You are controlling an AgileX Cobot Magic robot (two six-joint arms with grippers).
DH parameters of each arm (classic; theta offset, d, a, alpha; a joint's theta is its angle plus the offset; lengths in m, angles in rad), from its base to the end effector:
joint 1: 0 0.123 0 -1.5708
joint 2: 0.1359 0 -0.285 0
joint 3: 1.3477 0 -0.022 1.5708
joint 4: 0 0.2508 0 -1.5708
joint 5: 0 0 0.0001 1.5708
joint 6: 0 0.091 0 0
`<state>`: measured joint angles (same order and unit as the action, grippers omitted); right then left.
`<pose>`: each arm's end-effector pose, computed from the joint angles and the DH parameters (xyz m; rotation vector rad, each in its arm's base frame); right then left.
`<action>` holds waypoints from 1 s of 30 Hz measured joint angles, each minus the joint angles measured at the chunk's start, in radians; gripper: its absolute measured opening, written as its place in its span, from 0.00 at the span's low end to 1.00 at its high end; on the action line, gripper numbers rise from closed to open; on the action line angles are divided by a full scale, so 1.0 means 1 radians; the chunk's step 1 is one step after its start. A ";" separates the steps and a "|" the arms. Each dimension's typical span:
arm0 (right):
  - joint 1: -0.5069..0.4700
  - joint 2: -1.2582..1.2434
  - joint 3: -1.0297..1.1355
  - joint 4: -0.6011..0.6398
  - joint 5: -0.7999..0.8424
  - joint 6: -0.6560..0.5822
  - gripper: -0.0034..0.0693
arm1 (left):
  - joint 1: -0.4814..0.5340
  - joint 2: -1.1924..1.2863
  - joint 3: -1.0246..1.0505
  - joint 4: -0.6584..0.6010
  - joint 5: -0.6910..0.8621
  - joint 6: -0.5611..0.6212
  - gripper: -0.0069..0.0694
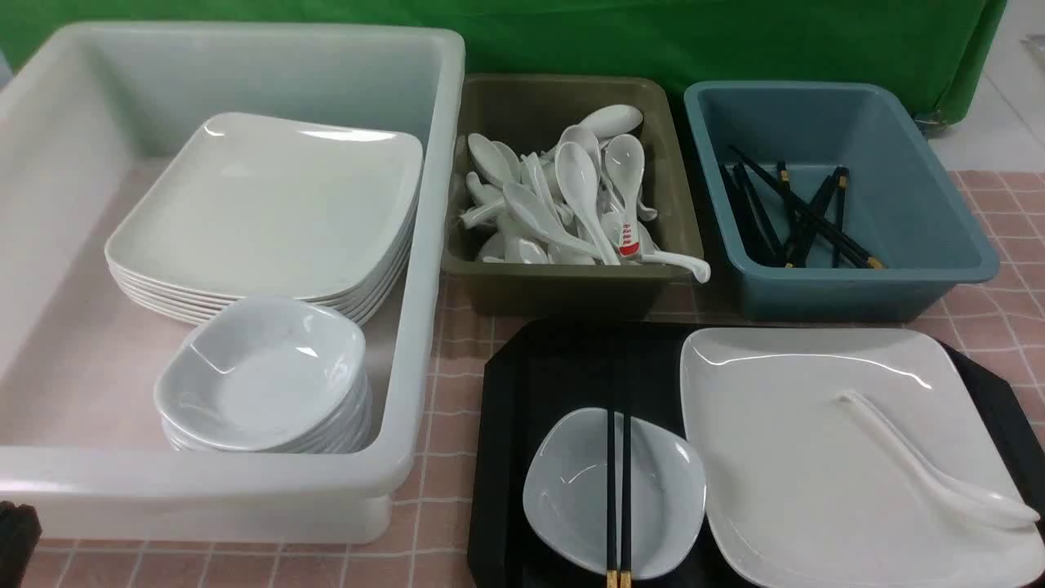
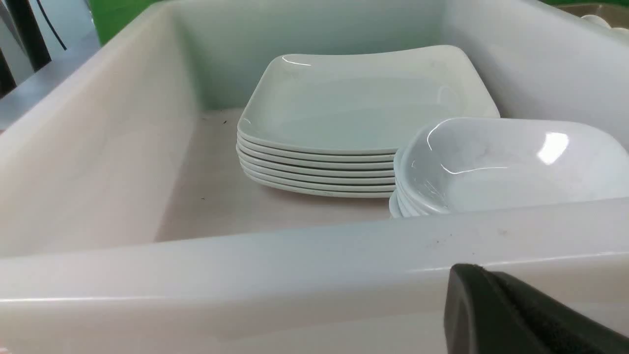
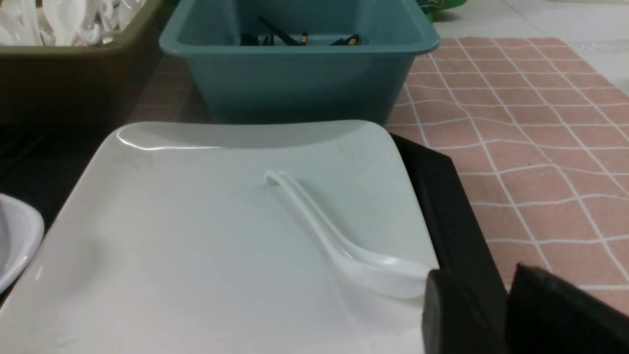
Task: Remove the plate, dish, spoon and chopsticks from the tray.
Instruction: Use the right arm to grab a soup spoon from the plate
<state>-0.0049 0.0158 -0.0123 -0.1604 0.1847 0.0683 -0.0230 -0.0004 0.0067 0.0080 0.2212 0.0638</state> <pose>0.0569 -0.0030 0.1999 -0.0484 1.6696 -0.0958 0.0559 -0.0011 0.1909 0.0796 1.7094 0.0376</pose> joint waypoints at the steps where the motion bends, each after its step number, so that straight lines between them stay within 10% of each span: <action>1: 0.000 0.000 0.000 0.000 0.000 0.000 0.38 | 0.000 0.000 0.000 0.000 0.000 0.000 0.10; 18: 0.000 0.000 0.000 0.000 -0.001 0.000 0.38 | 0.000 0.000 0.000 0.014 -0.013 0.006 0.10; 30: 0.000 0.000 0.000 0.000 0.000 0.000 0.38 | 0.000 0.000 0.000 -0.409 -0.348 -0.112 0.10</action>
<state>-0.0049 0.0158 -0.0123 -0.1604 0.1847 0.0683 -0.0230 -0.0004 0.0067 -0.4014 -0.1266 -0.0480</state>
